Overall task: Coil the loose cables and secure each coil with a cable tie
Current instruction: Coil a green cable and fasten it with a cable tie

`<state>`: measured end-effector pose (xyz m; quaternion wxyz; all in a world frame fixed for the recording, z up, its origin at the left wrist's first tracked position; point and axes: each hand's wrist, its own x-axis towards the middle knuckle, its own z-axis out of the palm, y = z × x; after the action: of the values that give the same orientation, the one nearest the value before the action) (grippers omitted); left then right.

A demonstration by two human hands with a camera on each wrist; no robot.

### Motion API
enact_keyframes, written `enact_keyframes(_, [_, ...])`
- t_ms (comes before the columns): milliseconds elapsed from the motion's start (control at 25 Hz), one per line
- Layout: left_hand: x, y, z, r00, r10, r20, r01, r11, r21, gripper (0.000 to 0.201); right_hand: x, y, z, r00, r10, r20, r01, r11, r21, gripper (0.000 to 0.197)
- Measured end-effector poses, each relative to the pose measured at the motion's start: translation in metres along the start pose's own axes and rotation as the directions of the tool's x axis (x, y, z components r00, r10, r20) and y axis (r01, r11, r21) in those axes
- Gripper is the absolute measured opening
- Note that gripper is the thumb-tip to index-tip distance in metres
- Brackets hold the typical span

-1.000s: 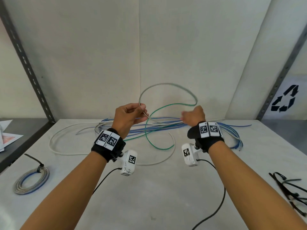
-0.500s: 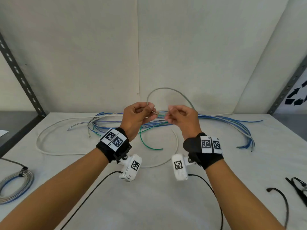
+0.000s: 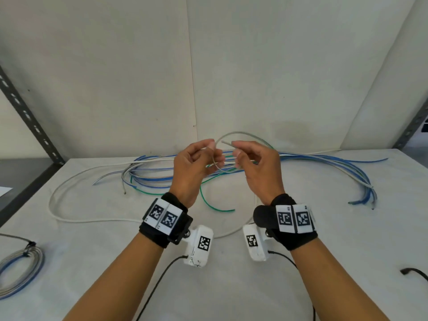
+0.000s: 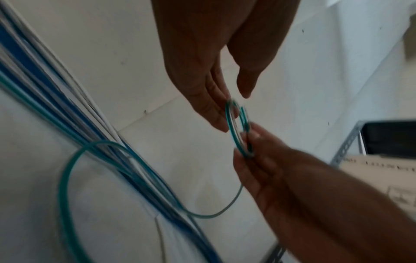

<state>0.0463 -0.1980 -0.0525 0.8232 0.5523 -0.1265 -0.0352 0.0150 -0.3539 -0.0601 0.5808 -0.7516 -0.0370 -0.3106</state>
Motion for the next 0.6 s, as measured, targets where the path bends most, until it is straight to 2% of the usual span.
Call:
enact_keyframes(80, [0.005,0.008,-0.008,0.997,-0.072,0.011,0.073,0.994,-0.087,0.027,0.002,-0.002,-0.005,0.995,-0.005,0.101,0.011,0.998,-0.057,0.022])
enact_keyframes(160, [0.006,0.015,-0.014,0.987,-0.144,0.077,0.152,0.982,-0.115,0.025,0.002,-0.005,-0.008,0.987,-0.001,0.160,0.017,0.995,-0.096,0.024])
enact_keyframes(240, [0.006,0.014,-0.017,0.988,-0.122,0.092,0.120,0.992,0.022,0.022,0.000,-0.010,-0.009,0.985,-0.043,0.167,0.066,0.989,-0.132,0.024])
enact_keyframes(320, [0.004,0.013,-0.017,0.993,-0.070,0.100,0.054,0.986,0.155,0.020,-0.001,-0.016,-0.009,0.976,-0.144,0.161,0.174,0.966,-0.191,0.024])
enact_keyframes(440, [0.000,0.016,-0.020,0.981,-0.106,0.160,0.067,0.970,0.233,0.020,0.000,-0.019,-0.012,0.940,-0.276,0.198,0.330,0.881,-0.339,0.027])
enact_keyframes(520, [-0.003,0.019,-0.024,0.965,-0.150,0.214,0.090,0.959,0.268,0.021,-0.001,-0.019,-0.013,0.929,-0.290,0.229,0.362,0.834,-0.417,0.029])
enact_keyframes(600, [-0.005,0.023,-0.027,0.951,-0.166,0.262,0.078,0.945,0.316,0.019,-0.004,-0.021,-0.011,0.927,-0.291,0.239,0.368,0.833,-0.414,0.024])
